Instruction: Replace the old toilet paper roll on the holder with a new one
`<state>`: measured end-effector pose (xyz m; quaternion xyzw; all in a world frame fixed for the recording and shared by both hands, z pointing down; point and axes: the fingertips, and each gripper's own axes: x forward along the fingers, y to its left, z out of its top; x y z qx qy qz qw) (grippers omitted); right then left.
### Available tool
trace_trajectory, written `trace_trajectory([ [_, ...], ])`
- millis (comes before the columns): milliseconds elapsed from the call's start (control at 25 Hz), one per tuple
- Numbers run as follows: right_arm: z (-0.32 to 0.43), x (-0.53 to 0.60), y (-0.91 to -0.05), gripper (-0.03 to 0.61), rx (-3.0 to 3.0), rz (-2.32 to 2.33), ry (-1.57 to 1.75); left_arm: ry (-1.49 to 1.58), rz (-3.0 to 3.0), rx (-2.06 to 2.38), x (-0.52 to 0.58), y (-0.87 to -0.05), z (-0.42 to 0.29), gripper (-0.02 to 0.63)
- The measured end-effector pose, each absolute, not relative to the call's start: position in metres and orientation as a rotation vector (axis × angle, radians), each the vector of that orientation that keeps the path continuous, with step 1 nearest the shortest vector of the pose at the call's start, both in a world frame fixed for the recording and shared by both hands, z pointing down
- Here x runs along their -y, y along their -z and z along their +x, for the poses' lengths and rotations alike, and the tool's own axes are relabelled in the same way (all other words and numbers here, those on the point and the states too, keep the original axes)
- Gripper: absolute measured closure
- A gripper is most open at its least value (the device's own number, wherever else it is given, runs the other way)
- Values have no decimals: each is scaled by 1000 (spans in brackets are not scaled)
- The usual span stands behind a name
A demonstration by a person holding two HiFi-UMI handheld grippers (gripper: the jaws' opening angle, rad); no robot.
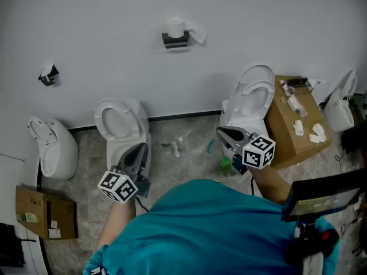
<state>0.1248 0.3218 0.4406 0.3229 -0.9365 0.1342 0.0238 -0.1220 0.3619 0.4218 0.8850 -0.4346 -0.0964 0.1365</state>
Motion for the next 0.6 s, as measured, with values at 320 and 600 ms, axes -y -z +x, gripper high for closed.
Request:
trace_trajectory([
  [320,122,-324,-439,578,2906,976,-386,283,2567,1264,-364,-417,-121,606],
  [600,124,-323,-436,577,2944,991,-415,267,2564,1274,-368,-419,-123,606],
])
